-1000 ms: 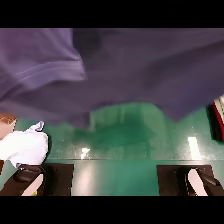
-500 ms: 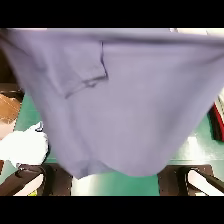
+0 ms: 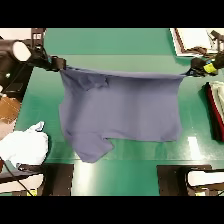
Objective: Fold the shirts.
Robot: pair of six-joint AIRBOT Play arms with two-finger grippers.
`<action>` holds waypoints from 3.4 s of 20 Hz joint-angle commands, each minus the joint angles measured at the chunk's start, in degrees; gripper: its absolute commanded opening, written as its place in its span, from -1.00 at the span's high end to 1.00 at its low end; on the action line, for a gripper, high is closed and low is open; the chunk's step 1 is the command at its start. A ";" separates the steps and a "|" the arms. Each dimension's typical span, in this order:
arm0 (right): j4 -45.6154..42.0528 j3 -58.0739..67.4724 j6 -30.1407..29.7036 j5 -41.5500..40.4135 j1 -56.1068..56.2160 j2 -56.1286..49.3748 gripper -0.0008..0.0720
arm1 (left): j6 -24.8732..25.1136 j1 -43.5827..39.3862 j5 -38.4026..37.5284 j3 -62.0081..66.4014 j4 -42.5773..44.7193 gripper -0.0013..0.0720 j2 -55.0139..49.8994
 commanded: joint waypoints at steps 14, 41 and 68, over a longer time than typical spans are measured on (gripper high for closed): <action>0.20 -18.43 -1.81 -5.27 0.52 1.27 0.90 | 2.01 0.02 -6.60 -12.92 -1.62 0.90 -3.56; 9.16 -33.16 -6.01 -4.74 -0.55 35.87 -0.26 | -8.31 0.02 -11.08 -63.69 -24.44 -0.35 34.80; 7.67 -67.71 -6.86 -5.40 -17.16 31.01 -0.42 | -3.48 0.02 -12.17 -58.16 -27.17 0.90 42.47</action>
